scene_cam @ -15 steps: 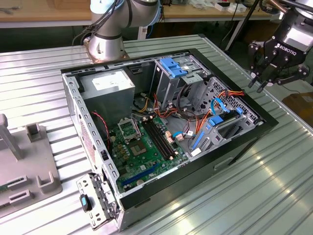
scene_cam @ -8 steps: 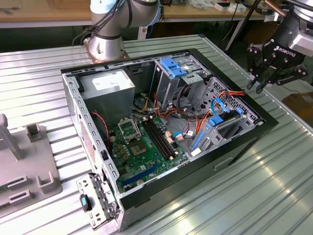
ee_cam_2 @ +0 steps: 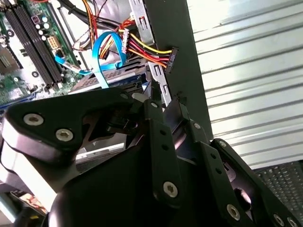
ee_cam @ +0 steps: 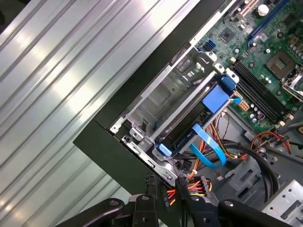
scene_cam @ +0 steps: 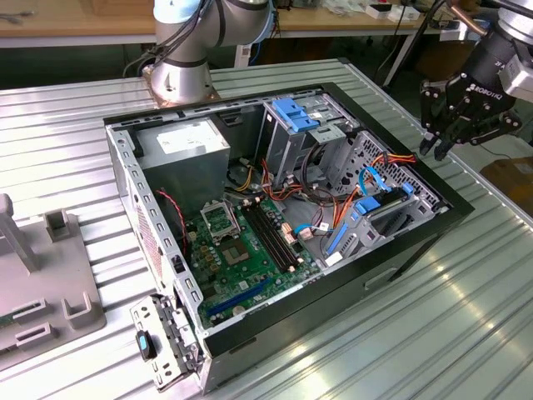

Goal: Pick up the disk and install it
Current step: 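Insert the first disk wire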

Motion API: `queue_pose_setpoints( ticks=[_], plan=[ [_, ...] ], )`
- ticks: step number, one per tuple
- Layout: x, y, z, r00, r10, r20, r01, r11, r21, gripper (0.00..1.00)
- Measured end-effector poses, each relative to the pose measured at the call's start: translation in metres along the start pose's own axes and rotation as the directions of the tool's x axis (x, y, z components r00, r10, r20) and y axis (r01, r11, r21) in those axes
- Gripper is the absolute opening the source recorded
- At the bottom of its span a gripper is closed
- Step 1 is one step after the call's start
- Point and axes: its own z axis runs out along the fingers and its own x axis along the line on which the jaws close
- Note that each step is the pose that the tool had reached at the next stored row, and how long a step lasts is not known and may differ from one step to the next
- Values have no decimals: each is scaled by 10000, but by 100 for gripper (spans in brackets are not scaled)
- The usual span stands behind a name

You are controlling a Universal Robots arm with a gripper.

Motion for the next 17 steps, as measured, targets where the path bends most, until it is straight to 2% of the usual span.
queue_pose_setpoints(
  ticks=[3,5,7,11,14,17],
  plan=[
    [24,-24,37,9988,-499,23,499,9988,9,30],
    [52,-52,84,9954,-961,42,961,9954,16,30],
    [49,-81,109,9932,-1163,50,1163,9932,19,30],
    [44,-87,112,9930,-1180,51,1180,9930,20,30],
    [-2,-99,126,9930,-1179,51,1179,9930,20,30],
    [-4,-99,131,9930,-1180,51,1180,9930,20,30]
  ],
)
